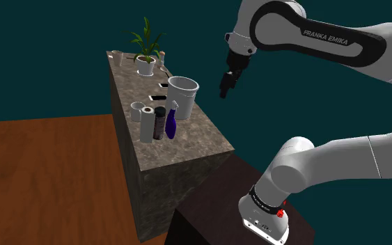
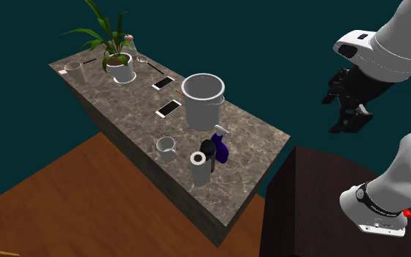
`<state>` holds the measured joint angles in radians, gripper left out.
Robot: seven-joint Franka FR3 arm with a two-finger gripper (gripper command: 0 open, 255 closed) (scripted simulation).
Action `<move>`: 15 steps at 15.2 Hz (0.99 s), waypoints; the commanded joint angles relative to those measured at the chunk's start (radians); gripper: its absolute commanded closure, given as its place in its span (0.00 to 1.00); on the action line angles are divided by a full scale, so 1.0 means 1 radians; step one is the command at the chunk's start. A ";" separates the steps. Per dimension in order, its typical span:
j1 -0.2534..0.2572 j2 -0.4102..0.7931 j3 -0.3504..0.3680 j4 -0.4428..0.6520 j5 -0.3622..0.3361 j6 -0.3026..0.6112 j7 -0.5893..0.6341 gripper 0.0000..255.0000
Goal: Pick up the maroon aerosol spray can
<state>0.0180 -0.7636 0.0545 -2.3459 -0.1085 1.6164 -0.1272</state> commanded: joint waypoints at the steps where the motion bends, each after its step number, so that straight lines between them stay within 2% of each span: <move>1: 0.000 0.000 0.000 0.000 0.000 0.000 0.000 0.00; 8: -0.012 0.200 0.006 -0.021 0.006 0.230 0.056 0.00; 15: -0.027 0.440 0.014 0.029 0.002 0.431 0.109 0.00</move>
<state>-0.0080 -0.3596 0.0659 -2.3184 -0.1055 2.0105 -0.0289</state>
